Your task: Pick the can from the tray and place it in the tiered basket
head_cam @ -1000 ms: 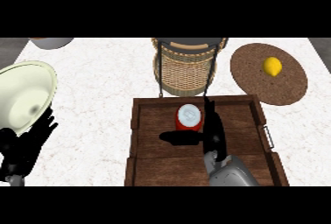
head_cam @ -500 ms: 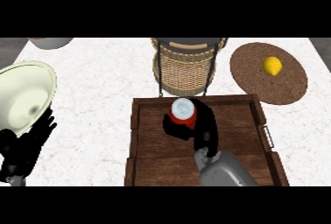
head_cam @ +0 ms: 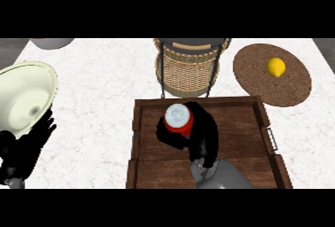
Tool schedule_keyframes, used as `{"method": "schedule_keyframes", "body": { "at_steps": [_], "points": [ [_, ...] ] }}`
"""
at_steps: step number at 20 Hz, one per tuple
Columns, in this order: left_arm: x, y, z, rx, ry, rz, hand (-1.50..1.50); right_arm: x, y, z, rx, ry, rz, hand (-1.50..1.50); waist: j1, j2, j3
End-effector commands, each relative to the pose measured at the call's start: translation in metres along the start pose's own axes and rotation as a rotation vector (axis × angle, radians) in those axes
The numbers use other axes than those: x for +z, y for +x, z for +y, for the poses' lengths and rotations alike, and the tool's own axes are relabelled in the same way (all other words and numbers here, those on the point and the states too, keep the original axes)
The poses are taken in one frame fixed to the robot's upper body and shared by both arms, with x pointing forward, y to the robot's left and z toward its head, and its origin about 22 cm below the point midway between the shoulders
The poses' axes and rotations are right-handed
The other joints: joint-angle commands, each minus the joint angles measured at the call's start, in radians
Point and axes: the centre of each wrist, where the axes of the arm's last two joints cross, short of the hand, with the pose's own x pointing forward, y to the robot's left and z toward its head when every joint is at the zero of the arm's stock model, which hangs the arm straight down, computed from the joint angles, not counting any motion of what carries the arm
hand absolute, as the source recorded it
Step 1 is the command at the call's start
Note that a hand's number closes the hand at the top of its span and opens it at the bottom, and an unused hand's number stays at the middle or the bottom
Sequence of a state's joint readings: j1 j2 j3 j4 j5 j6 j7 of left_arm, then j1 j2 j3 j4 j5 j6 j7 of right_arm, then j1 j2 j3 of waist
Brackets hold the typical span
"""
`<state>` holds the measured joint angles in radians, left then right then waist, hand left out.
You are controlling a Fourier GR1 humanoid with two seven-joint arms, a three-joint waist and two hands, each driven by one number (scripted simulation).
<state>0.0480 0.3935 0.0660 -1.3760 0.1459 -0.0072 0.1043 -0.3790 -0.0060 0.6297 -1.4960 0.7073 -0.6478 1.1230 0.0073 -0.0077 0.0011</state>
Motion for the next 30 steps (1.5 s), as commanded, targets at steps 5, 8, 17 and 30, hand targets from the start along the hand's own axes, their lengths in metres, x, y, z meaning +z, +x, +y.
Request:
{"method": "schedule_keyframes", "body": {
  "at_steps": [5,8,17,30],
  "points": [
    [-0.007,0.007,-0.011,-0.05,-0.083,0.005,0.0,0.032,0.026,0.053,0.514,0.01,-0.297,1.5,0.117,-0.001,-0.016],
    [-0.011,0.008,-0.022,-0.043,-0.096,0.017,0.0,0.037,0.057,0.052,0.529,-0.07,-0.351,1.5,0.105,-0.01,-0.013],
    [-0.014,0.007,-0.019,-0.033,-0.088,0.04,0.0,0.05,0.145,0.036,0.525,-0.301,-0.459,1.5,0.075,-0.016,-0.009],
    [-0.02,0.017,-0.018,-0.032,-0.085,0.013,0.0,0.037,0.243,0.017,0.424,-0.446,-0.444,1.5,0.084,0.014,-0.007]
  ]
}}
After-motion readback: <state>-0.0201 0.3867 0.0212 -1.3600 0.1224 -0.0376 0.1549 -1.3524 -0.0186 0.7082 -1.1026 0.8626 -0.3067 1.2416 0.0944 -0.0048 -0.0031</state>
